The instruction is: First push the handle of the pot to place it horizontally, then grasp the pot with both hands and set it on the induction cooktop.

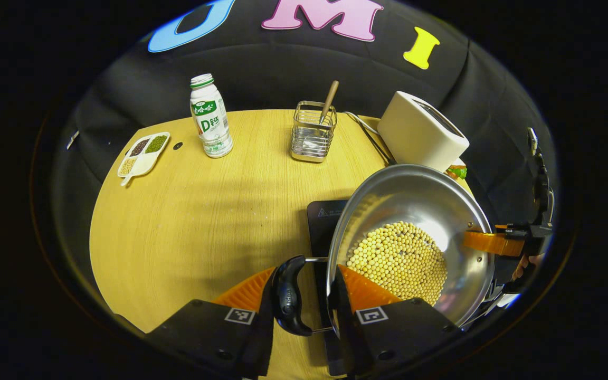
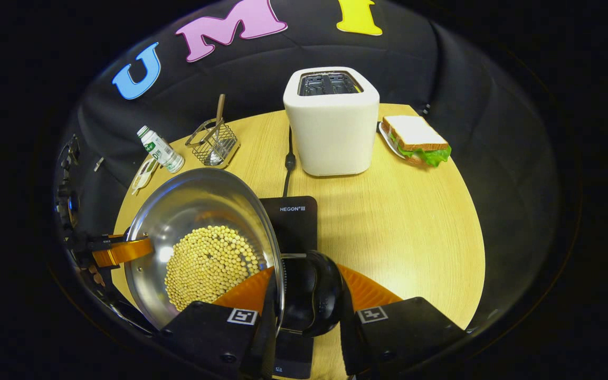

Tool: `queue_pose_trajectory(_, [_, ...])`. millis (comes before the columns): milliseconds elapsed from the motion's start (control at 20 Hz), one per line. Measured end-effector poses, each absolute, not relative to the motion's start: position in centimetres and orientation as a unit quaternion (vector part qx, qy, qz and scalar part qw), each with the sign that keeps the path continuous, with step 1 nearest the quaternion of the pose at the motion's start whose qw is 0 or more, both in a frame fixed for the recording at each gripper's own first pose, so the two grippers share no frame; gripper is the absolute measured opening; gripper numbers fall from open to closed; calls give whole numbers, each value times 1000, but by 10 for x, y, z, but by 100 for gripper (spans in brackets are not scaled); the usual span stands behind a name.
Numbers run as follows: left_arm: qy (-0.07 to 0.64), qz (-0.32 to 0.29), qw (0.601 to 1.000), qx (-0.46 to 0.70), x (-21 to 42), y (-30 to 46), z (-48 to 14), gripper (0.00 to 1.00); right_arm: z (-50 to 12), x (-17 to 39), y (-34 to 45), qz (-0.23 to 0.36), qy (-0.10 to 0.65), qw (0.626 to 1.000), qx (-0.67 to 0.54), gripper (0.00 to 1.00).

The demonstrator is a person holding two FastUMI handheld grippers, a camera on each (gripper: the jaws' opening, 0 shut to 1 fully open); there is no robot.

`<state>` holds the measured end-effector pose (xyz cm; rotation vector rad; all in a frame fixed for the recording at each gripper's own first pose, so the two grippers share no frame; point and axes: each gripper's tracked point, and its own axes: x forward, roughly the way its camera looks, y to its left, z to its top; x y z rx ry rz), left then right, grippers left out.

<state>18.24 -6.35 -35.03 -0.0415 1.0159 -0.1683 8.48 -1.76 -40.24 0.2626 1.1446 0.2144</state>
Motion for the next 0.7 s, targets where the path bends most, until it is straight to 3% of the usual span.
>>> queue_pose_trajectory(250, [483, -81, 872, -24, 184, -63, -350, 54, -403, 86, -17, 101, 537, 828, 128, 53])
queue_pose_trajectory(500, [490, -77, 868, -8, 182, -62, -350, 63, -403, 86, -19, 94, 535, 831, 121, 59])
queue_pose_trajectory(550, [485, -74, 872, -3, 184, -61, -347, 65, -399, 89, -19, 92, 528, 836, 122, 63])
queue_pose_trajectory(600, [483, -75, 872, -2, 185, -64, -348, 80, -397, 90, -19, 90, 522, 839, 125, 69])
queue_pose_trajectory(650, [481, -78, 873, -7, 183, -68, -347, 96, -399, 93, -19, 85, 517, 842, 129, 89])
queue_pose_trajectory(700, [482, -81, 872, -10, 180, -70, -346, 96, -394, 94, -19, 83, 515, 843, 131, 100])
